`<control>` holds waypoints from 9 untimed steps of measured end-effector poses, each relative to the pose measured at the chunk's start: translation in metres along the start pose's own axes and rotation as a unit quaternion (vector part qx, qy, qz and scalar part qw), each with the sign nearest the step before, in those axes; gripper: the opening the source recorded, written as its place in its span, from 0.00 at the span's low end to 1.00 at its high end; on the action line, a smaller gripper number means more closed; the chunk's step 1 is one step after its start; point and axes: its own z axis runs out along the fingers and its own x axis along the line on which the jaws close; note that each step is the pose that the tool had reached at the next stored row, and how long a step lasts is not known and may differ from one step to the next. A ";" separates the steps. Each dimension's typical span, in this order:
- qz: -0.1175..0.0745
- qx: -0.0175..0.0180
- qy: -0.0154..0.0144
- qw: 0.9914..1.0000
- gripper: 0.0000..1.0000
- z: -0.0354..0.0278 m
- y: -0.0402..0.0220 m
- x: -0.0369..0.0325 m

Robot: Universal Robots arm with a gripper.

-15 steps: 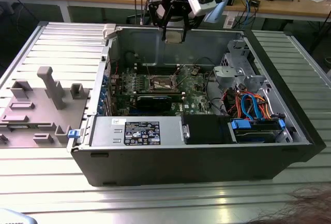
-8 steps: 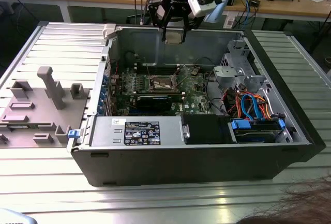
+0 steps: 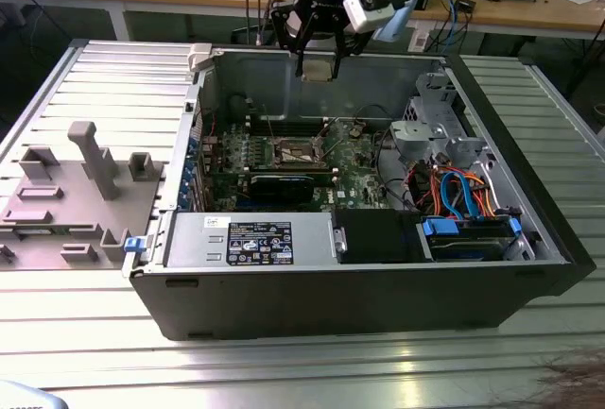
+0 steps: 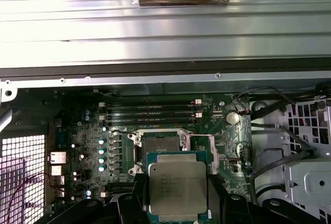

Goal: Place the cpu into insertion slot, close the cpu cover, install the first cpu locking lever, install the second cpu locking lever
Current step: 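Place the cpu into insertion slot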

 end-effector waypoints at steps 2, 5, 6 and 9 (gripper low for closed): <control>0.000 0.000 0.000 1.000 0.55 0.0004 0.0000 0.0000; 0.000 0.000 0.000 1.000 0.55 0.0010 -0.0001 0.0000; 0.000 0.000 0.000 1.000 0.55 0.0011 -0.0001 0.0000; 0.000 0.000 0.000 1.000 0.55 0.0017 -0.0002 0.0000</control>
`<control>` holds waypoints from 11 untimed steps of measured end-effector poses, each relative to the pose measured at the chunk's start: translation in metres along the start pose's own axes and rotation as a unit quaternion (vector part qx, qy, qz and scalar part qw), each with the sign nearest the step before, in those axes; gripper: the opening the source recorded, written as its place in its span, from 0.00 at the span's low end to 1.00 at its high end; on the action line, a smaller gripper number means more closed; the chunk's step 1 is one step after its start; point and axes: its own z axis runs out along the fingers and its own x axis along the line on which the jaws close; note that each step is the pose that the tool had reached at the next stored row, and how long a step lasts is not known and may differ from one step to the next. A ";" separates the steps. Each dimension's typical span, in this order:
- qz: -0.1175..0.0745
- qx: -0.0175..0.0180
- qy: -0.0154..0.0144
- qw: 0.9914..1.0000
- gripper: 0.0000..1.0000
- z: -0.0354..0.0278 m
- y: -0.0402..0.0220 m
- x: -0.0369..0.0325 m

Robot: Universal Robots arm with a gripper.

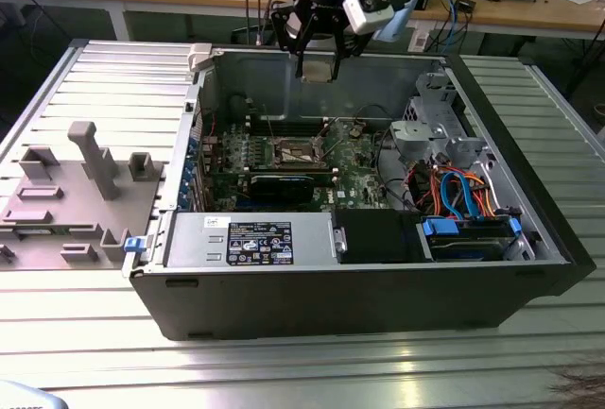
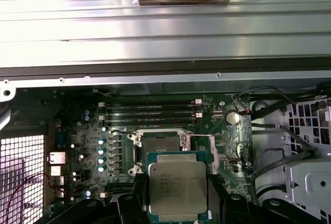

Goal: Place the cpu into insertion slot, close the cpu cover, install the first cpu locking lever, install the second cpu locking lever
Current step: 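Place the cpu into insertion slot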

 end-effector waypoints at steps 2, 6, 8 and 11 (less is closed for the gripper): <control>0.000 0.000 0.000 1.000 0.55 0.0007 -0.0001 0.0000; 0.000 0.000 0.000 1.000 0.55 0.0019 -0.0002 0.0000; 0.000 0.000 0.000 1.000 0.55 0.0022 -0.0002 -0.0001; 0.000 0.000 0.000 1.000 0.55 0.0027 -0.0002 -0.0001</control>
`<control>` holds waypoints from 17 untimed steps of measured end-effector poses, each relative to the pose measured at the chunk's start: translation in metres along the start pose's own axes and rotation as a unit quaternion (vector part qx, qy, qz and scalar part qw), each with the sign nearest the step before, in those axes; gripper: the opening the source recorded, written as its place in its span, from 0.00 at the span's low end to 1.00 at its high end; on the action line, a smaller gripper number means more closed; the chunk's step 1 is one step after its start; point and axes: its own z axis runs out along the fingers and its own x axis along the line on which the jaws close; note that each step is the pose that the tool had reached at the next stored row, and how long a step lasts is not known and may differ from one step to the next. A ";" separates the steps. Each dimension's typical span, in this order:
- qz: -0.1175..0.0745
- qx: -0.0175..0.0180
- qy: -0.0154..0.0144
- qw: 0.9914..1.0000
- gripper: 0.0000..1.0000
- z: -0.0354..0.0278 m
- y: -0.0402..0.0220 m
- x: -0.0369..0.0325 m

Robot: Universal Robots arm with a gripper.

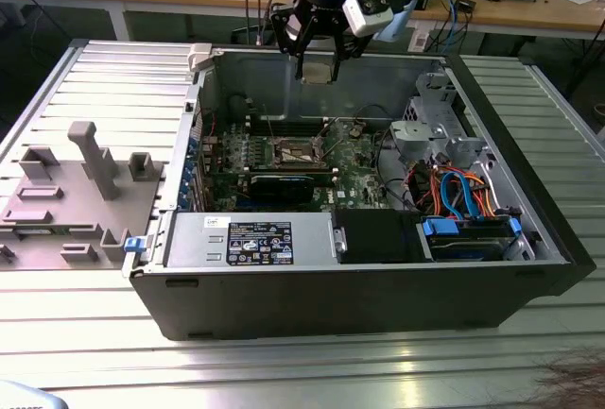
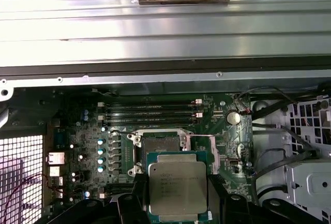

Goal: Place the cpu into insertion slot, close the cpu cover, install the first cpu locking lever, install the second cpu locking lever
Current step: 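Place the cpu into insertion slot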

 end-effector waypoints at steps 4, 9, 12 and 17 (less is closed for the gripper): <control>0.000 0.000 0.000 1.000 0.55 0.0007 -0.0001 0.0000; 0.000 0.000 0.000 1.000 0.55 0.0016 -0.0002 0.0000; 0.000 0.000 0.000 1.000 0.55 0.0022 -0.0002 0.0000; 0.000 0.000 0.000 1.000 0.55 0.0031 -0.0003 -0.0001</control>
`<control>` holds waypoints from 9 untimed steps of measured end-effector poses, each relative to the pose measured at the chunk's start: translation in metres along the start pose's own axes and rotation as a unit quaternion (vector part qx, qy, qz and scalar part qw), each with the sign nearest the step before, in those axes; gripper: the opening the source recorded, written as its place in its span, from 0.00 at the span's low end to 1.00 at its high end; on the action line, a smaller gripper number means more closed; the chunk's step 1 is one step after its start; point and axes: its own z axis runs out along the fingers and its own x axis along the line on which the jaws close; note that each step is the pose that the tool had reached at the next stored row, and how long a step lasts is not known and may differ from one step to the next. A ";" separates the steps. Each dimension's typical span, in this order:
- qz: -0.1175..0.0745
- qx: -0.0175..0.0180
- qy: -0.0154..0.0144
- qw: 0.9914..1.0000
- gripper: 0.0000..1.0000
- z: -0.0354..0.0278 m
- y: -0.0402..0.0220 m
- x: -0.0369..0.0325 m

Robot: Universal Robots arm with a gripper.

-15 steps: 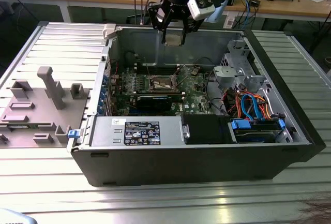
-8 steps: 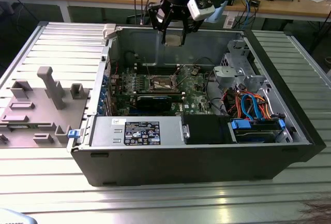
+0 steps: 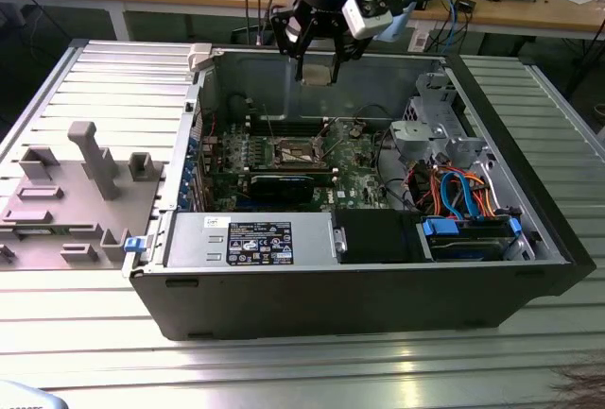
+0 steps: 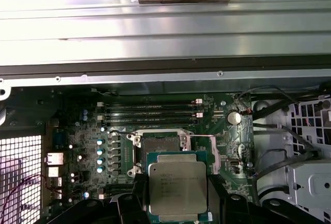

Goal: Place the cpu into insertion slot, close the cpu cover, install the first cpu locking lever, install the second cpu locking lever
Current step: 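Place the cpu into insertion slot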

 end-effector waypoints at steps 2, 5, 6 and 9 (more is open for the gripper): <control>0.000 0.000 0.000 1.000 0.55 0.0005 0.0000 0.0000; 0.000 0.000 0.000 1.000 0.55 0.0009 -0.0001 0.0000; 0.000 0.000 0.000 1.000 0.55 0.0012 -0.0001 0.0000; 0.000 0.000 0.000 1.000 0.55 0.0017 -0.0002 0.0000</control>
